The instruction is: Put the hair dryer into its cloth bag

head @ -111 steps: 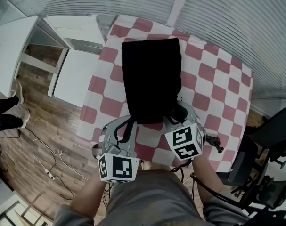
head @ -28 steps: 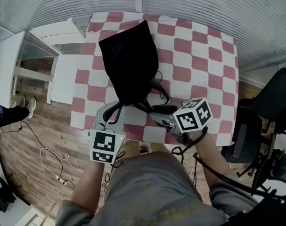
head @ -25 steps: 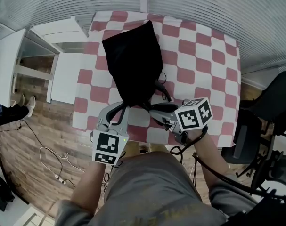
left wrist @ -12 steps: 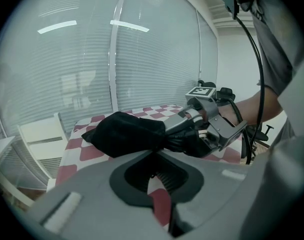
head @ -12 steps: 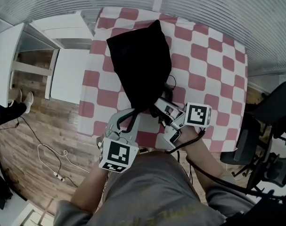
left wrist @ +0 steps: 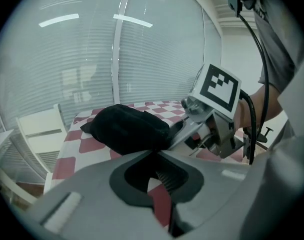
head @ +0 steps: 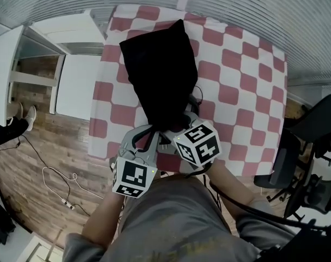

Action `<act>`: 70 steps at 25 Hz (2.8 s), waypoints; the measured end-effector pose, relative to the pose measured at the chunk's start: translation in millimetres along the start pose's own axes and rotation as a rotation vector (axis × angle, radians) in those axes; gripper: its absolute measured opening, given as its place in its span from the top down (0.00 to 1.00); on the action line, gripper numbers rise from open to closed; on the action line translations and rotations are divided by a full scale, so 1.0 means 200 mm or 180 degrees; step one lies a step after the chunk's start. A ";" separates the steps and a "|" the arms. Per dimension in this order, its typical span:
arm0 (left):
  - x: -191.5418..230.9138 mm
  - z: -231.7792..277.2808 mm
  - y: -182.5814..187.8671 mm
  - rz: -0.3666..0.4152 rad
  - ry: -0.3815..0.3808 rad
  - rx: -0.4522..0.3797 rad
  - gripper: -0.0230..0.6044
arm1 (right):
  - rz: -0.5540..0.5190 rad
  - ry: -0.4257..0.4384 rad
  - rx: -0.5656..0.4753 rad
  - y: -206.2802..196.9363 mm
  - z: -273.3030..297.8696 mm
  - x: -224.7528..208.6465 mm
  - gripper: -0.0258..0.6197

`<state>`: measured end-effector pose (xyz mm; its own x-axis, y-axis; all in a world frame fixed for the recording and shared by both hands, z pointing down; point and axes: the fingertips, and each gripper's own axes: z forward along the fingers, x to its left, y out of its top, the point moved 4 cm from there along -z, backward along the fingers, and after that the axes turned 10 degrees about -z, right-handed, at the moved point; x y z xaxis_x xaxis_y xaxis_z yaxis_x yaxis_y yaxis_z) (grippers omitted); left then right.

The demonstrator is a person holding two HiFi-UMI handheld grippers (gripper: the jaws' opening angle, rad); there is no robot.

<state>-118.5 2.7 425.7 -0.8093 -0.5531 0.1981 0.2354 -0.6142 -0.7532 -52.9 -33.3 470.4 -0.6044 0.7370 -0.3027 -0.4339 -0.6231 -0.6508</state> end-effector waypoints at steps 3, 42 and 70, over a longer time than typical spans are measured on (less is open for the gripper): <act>0.00 0.00 -0.01 0.0019 0.0021 0.0006 0.94 | -0.0261 0.0036 0.0100 -0.03 -0.08 0.01 0.48; 0.05 -0.07 0.04 -0.0203 0.0246 -0.0177 0.94 | -0.2367 -0.0767 0.0047 0.08 -0.20 -0.38 0.70; 0.04 -0.08 0.06 -0.0091 0.0365 -0.0191 0.94 | -0.2741 -0.0679 0.0088 0.11 -0.61 -0.26 0.92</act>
<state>-131.1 -1.1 408.7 -0.8721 -0.4659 0.1495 0.1816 -0.5920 -0.7852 49.5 -54.0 386.6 -0.1713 0.8901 0.4223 -0.8099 0.1169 -0.5749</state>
